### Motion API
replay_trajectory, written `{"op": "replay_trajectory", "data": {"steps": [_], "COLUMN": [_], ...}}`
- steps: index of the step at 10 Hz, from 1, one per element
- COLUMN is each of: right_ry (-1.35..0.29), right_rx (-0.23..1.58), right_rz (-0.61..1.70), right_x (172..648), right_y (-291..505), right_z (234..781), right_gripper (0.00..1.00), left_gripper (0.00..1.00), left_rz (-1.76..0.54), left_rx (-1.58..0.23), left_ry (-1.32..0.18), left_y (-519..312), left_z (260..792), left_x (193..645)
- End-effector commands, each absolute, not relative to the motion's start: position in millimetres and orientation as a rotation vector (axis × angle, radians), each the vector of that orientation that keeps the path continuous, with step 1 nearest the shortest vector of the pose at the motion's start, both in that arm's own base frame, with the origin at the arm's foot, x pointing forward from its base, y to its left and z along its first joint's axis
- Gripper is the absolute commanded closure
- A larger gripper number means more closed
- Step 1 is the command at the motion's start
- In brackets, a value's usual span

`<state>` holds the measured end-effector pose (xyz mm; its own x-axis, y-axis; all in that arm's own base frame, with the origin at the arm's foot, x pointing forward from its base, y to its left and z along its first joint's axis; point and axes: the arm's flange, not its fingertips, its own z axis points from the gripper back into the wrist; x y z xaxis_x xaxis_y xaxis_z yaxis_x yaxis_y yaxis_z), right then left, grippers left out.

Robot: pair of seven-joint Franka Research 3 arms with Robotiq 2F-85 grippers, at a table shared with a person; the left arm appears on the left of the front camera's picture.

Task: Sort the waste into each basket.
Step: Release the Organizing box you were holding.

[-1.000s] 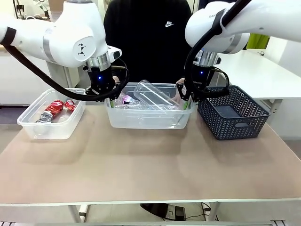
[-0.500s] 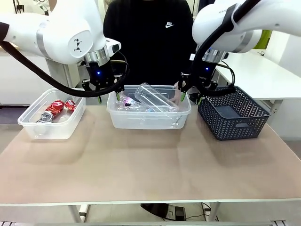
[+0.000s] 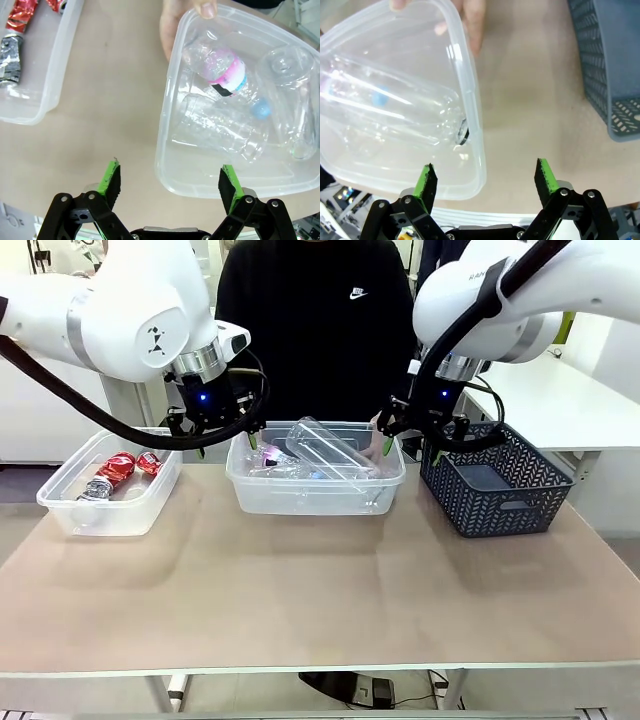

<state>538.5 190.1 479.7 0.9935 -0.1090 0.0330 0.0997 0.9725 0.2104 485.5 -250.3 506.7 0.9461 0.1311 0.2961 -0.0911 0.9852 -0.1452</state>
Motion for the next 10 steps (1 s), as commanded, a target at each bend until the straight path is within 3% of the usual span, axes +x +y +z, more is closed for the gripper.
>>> {"op": "replay_trajectory", "data": {"steps": [1, 10], "right_ry": [-0.048, -0.048], "right_rx": [0.211, 0.211], "right_rz": [-0.105, -0.105], "right_x": [538.6, 538.6], "right_y": [190.2, 190.2], "right_z": [481.6, 481.6], "right_gripper": [0.00, 0.00], "left_gripper": [0.00, 0.00], "left_rz": [0.113, 0.113], "left_rx": [-0.120, -0.120], "left_ry": [-0.314, -0.314], "left_y": [-250.1, -250.1], "left_z": [506.7, 506.7], "left_x": [485.4, 485.4]}}
